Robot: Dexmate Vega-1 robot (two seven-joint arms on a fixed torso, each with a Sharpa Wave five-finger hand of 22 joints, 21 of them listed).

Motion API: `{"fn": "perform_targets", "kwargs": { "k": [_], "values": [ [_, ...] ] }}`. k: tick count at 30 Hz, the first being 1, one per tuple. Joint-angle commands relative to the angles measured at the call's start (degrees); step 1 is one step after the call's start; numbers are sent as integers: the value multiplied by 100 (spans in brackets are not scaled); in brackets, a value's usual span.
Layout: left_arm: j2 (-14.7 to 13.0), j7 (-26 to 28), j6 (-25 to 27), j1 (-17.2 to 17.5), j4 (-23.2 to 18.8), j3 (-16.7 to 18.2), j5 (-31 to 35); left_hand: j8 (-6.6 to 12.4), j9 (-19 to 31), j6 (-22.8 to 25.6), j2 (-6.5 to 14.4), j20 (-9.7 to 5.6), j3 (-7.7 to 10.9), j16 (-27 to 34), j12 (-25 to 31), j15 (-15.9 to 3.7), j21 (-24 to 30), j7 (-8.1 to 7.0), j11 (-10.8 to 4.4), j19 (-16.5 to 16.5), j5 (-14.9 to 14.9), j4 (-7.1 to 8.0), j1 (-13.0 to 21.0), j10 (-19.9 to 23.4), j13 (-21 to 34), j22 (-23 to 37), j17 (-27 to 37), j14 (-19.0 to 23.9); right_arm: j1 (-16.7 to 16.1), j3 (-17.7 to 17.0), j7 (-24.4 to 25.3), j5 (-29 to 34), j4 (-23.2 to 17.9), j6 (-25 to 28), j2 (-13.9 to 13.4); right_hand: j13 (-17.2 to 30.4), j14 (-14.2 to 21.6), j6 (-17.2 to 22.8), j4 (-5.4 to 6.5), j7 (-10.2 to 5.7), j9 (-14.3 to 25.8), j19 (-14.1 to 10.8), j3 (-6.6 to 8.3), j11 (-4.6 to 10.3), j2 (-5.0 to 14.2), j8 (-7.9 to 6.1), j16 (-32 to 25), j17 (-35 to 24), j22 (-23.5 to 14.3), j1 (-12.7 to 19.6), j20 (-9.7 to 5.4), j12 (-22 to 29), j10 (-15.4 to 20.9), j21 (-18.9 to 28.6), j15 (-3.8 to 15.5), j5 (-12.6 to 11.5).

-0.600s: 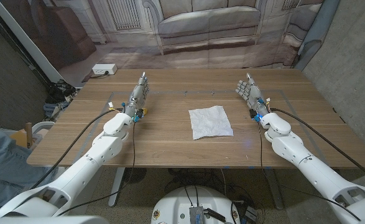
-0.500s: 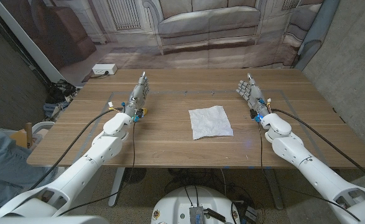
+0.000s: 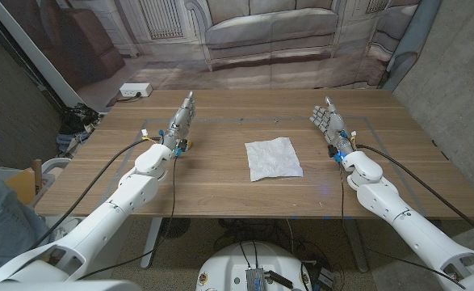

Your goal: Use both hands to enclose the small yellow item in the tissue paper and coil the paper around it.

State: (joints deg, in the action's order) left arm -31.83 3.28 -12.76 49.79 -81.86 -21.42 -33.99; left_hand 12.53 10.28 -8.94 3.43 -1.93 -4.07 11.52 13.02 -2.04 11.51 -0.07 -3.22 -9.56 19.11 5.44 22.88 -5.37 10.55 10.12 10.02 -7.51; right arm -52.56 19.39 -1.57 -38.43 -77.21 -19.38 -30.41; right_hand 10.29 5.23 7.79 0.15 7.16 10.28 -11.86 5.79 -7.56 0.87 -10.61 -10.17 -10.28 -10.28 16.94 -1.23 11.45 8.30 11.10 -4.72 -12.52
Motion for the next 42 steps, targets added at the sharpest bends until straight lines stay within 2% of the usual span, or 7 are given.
{"fn": "perform_targets", "kwargs": {
  "k": [1, 8, 18, 21, 28, 33, 42],
  "values": [
    [-260, 491, 459, 64, -532, -110, 440, 51, 18, 155, 31, -246, 41, 31, 35, -1, 45, 26, -7, -226, 36, -102, 182, 135, 5, 17, 13, 153, -69, -73, -443, -205, 69, -162, -88, 18, 13, 14, -21, 8, 30, -17, 30, 11, 15, -39, -42, -29, -18, 83, 8, 23, 17, 18, -3, -19],
    [-410, 853, 695, 106, -784, -145, 824, 70, 19, 400, 92, -213, 128, 34, 63, -1, 113, 41, 25, 66, 9, -283, 505, 402, 5, 14, 10, 398, -10, -108, -676, -272, 191, -140, -196, 18, 9, 21, -29, 5, 30, -8, 33, 10, 22, -42, -42, -29, -19, 90, 22, 24, 18, 16, -4, -17],
    [-690, 1212, 1292, 180, -1285, -213, 1280, 108, 22, 678, 101, -190, 164, 56, 86, -10, 151, 46, 34, 291, -33, -404, 707, 635, 7, 15, 12, 653, 48, -89, -1078, -399, 315, -134, -244, 19, 6, 24, -38, -2, 31, 2, 36, 2, 33, -43, -43, -30, -19, 98, 31, 27, 23, 15, -18, -13],
    [-850, 1190, 1423, 210, -1429, -214, 1397, 109, 23, 726, 106, -189, 173, 55, 99, -9, 156, 39, 46, 337, -42, -432, 755, 713, 8, 15, 13, 698, 16, -48, -1010, -263, 229, -187, -272, 19, 3, 26, -40, 1, 31, 3, 37, 6, 36, -44, -42, -30, -20, 100, 34, 28, 25, 15, -19, -12],
    [-1223, 1350, 1733, 463, -1894, -57, 1609, 120, 25, 835, 119, -181, 193, 62, 106, 2, 151, 18, 62, 384, -57, -483, 845, 815, 10, 16, 13, 809, -312, -56, -446, -94, -328, -92, -310, 19, 1, 25, -46, -16, 31, 4, 40, 10, 45, -43, -44, -30, -20, 105, 36, 27, 22, 17, -18, -9],
    [-1459, 1638, 2007, 625, -2179, -3, 1994, 120, 27, 904, 126, -144, 213, 57, 114, 5, 128, 8, 16, 371, -69, -534, 934, 910, 11, 18, 13, 872, -371, -4, -255, 27, -336, -217, -184, 20, -4, 26, -50, -25, 31, 10, 41, 18, 50, -44, -43, -31, -21, 108, 42, 28, 21, 16, -16, -7],
    [-1575, 1832, 2141, 700, -2234, 2, 2438, 139, 31, 1089, 139, -147, 262, 56, 115, -66, 96, -36, -58, 371, -80, -656, 1139, 1064, 14, 21, 12, 1026, -485, 72, -88, 123, -389, -316, -65, 21, -5, 26, -56, -42, 31, 30, 42, 18, 58, -43, -45, -32, -21, 110, 52, 28, 19, 11, -23, -1]
  ]
}}
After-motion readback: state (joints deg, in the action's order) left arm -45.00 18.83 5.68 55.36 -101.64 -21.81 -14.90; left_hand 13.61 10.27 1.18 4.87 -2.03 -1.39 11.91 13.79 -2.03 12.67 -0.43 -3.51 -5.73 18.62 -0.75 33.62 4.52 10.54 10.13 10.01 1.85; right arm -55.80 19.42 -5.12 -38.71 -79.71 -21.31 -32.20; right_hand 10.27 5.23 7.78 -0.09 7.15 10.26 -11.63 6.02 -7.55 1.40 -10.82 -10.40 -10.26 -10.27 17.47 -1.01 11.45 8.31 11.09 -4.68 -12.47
